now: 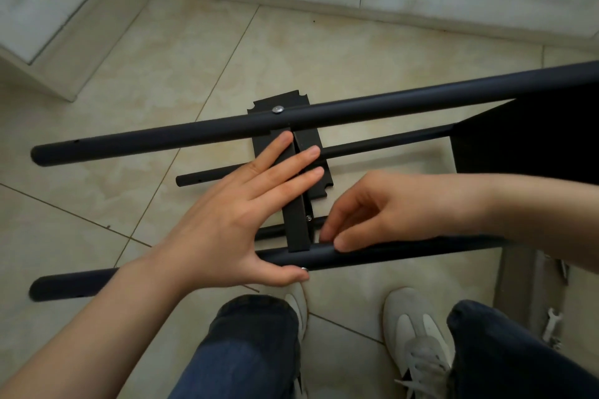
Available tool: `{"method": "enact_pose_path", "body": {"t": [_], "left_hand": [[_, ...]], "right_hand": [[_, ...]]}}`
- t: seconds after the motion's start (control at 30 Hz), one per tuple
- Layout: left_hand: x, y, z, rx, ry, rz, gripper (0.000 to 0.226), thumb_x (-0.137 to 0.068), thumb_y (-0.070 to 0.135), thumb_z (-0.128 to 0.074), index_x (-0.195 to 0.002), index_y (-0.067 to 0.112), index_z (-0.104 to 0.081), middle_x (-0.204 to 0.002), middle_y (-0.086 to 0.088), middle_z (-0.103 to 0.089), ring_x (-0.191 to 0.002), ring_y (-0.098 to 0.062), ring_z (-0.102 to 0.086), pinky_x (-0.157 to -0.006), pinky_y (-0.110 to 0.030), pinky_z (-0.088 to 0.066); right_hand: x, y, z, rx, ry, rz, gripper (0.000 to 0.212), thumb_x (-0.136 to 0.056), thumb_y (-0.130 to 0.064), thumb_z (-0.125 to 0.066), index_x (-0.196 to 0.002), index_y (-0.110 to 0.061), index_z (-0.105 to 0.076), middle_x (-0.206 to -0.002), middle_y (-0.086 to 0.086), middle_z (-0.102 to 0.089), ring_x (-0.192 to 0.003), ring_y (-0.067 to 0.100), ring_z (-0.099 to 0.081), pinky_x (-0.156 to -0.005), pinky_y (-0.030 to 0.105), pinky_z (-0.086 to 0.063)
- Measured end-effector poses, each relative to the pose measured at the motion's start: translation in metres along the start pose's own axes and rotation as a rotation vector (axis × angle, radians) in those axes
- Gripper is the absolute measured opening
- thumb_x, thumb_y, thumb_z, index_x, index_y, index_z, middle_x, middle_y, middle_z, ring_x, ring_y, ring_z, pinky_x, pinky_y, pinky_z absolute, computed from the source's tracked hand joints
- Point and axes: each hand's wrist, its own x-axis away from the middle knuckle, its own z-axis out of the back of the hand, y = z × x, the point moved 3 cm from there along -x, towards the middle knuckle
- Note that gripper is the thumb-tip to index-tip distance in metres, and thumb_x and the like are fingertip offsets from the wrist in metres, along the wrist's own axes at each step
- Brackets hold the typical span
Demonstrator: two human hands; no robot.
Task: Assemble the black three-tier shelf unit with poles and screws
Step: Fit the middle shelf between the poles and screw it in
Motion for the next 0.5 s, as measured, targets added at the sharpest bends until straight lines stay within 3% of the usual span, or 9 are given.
{"method": "enact_pose_path", "body": {"t": [0.13, 0.27, 0.33, 0.4, 0.5], "left_hand": [[0.004, 0.005, 0.003, -0.007, -0.01, 0.041, 0.099, -0.078, 0.074, -0.058, -0.159, 0.027, -0.028, -0.17, 0.013, -0.01, -0.157, -0.015, 0.0, -0.115, -0.031, -0.017], [0.014, 0.011, 0.002, 0.079, -0.011, 0.128, 0.093, -0.081, 0.074, -0.057, -0.158, 0.035, -0.024, -0.168, 0.021, -0.001, -0.156, -0.007, 0.007, -0.118, -0.031, -0.016], [0.022, 0.019, -0.001, 0.127, 0.022, 0.186, 0.087, -0.082, 0.072, -0.052, -0.158, 0.037, -0.025, -0.167, 0.027, 0.0, -0.155, -0.002, 0.006, -0.118, -0.03, -0.016], [0.032, 0.028, -0.003, 0.19, 0.067, 0.239, 0.078, -0.085, 0.064, -0.054, -0.155, 0.039, -0.029, -0.165, 0.031, -0.004, -0.154, 0.002, -0.001, -0.119, -0.025, -0.016], [0.048, 0.034, -0.001, 0.276, 0.156, 0.312, 0.058, -0.091, 0.037, -0.069, -0.145, 0.038, -0.046, -0.158, 0.029, -0.03, -0.146, 0.007, -0.027, -0.12, -0.018, -0.025]], "right_hand": [[0.016, -0.006, -0.016, 0.211, 0.148, 0.047, 0.031, -0.09, -0.033, -0.07, -0.12, -0.037, -0.064, -0.108, -0.019, -0.068, -0.093, -0.008, -0.063, -0.073, 0.001, -0.046], [0.022, -0.011, -0.025, 0.365, 0.256, 0.069, 0.035, -0.092, -0.027, -0.068, -0.125, -0.033, -0.062, -0.115, -0.014, -0.067, -0.102, 0.001, -0.062, -0.087, 0.013, -0.047], [0.025, -0.011, -0.027, 0.38, 0.302, 0.071, 0.032, -0.092, -0.026, -0.067, -0.123, -0.031, -0.064, -0.115, -0.013, -0.067, -0.102, 0.002, -0.061, -0.088, 0.014, -0.046], [0.027, -0.011, -0.031, 0.409, 0.35, 0.081, 0.03, -0.093, -0.025, -0.066, -0.123, -0.03, -0.064, -0.115, -0.012, -0.068, -0.102, 0.002, -0.06, -0.086, 0.013, -0.045], [0.031, -0.01, -0.039, 0.472, 0.415, 0.072, 0.031, -0.095, -0.029, -0.063, -0.126, -0.03, -0.061, -0.116, -0.009, -0.068, -0.104, 0.009, -0.062, -0.092, 0.028, -0.051]]}}
